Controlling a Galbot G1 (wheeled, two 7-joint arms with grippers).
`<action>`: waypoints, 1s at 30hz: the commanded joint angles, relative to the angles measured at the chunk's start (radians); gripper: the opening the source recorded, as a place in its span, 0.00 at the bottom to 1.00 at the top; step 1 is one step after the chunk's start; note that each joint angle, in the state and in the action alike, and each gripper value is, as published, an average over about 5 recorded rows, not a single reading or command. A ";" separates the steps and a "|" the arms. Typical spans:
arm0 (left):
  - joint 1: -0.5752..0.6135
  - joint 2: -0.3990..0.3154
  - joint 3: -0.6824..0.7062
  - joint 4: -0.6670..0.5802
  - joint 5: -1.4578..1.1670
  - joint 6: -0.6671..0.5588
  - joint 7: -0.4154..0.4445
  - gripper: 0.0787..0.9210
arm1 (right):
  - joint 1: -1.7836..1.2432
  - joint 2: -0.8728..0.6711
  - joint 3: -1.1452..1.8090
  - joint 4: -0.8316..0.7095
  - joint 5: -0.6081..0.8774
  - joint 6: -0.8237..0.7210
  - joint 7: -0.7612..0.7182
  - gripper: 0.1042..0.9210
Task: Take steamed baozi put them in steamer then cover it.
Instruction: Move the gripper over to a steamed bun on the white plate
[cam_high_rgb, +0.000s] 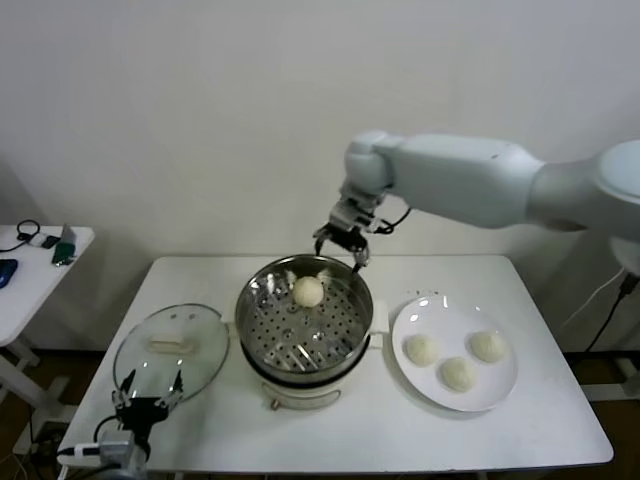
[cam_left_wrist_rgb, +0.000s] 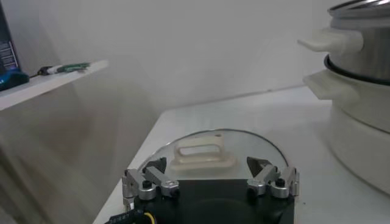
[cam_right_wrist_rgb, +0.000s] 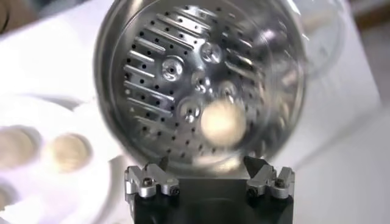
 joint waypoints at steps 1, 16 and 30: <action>-0.003 0.002 0.001 -0.004 -0.002 -0.001 0.001 0.88 | 0.188 -0.261 -0.182 0.154 0.282 -0.311 0.014 0.88; -0.013 -0.001 0.001 0.001 -0.018 -0.008 0.001 0.88 | -0.203 -0.480 -0.068 0.352 0.111 -0.555 0.242 0.88; 0.001 -0.012 -0.002 -0.002 -0.014 -0.017 -0.001 0.88 | -0.410 -0.363 0.049 0.200 -0.041 -0.548 0.250 0.88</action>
